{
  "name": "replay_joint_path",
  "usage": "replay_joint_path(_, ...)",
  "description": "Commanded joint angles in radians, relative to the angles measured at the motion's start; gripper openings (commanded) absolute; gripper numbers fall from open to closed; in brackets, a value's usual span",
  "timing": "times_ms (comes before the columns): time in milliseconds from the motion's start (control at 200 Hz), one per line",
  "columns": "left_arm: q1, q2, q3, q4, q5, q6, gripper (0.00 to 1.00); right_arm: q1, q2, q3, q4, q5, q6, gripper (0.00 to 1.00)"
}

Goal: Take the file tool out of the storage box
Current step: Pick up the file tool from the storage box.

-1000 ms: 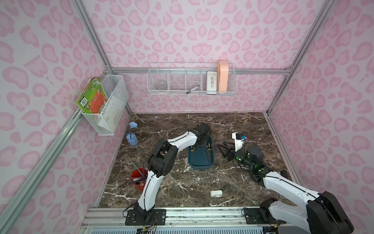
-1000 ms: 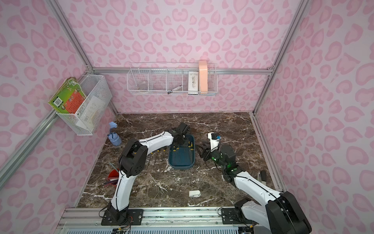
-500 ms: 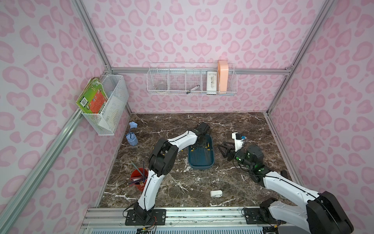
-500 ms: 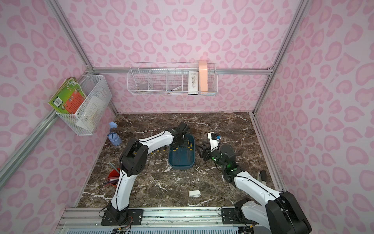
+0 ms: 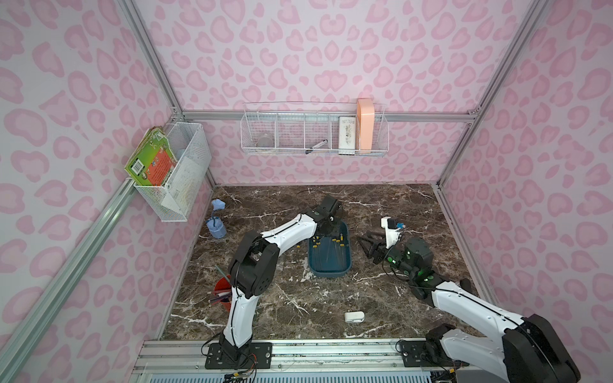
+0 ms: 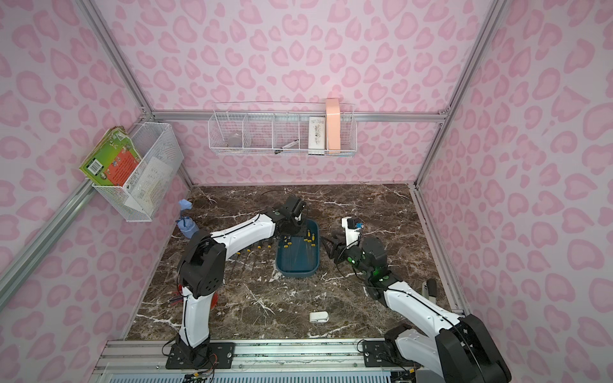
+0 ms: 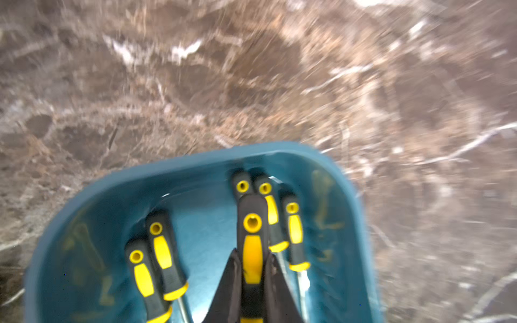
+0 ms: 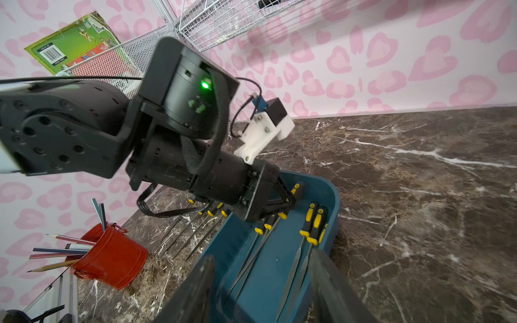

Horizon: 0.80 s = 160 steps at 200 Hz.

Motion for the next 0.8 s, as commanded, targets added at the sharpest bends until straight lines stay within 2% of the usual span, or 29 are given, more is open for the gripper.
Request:
replay_joint_path(0,0.002,-0.064,-0.020,0.099,0.052,0.043,0.00,-0.002,-0.018,-0.008,0.037,0.013,0.000,0.55)
replay_joint_path(105,0.007,-0.156,-0.085,0.210,0.129,0.054,0.00,-0.004,-0.038,-0.023,0.051,0.017,0.008,0.55)
replay_joint_path(260,0.009,-0.341,-0.319,0.545,0.264,0.073,0.00,-0.004,-0.069,-0.048,0.091,-0.016,0.010,0.55)
replay_joint_path(345,0.011,-0.417,-0.414,0.658,0.337,0.055,0.00,-0.004,-0.070,-0.061,0.113,-0.049,0.022,0.55)
replay_joint_path(480,0.008,-0.531,-0.556,0.787,0.374,0.030,0.00,-0.004,-0.044,-0.098,0.195,-0.125,0.062,0.54)
replay_joint_path(665,0.003,-0.609,-0.616,0.775,0.372,0.050,0.00,0.034,0.043,-0.091,0.265,-0.245,0.106,0.54)
replay_joint_path(795,-0.001,-0.614,-0.620,0.753,0.358,0.055,0.00,0.108,0.118,-0.061,0.313,-0.259,0.118,0.54)
